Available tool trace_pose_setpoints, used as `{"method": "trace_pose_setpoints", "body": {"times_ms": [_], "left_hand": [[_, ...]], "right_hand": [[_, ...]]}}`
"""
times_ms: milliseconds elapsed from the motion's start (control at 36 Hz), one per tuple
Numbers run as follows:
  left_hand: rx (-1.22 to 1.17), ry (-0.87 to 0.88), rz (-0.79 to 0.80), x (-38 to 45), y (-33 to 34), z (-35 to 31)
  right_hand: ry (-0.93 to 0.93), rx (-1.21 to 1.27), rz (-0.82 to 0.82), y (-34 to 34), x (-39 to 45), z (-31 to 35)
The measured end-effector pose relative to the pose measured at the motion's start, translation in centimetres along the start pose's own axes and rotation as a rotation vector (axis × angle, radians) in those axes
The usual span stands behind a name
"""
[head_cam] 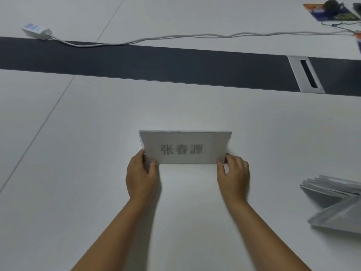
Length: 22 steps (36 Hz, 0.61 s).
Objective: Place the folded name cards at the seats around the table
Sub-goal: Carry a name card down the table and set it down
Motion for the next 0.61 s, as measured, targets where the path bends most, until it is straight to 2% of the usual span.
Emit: {"method": "trace_pose_setpoints", "body": {"times_ms": [361,611], "left_hand": [[-0.063,0.029,-0.002,-0.59,-0.19,0.15],[-0.045,-0.010,-0.048,-0.21,-0.53,0.15]], "right_hand": [[-0.029,-0.140,-0.039,0.18,0.09,0.13],[-0.043,-0.061,-0.022,0.34,-0.32,0.11]]}}
Point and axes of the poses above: each hand's wrist, its own x-axis towards the middle knuckle, its own y-axis out of the palm, z = x × y, the point moved 10 cm from there along x, towards the middle knuckle, and after that the axes turned 5 degrees about -y, right-handed, at the moved point
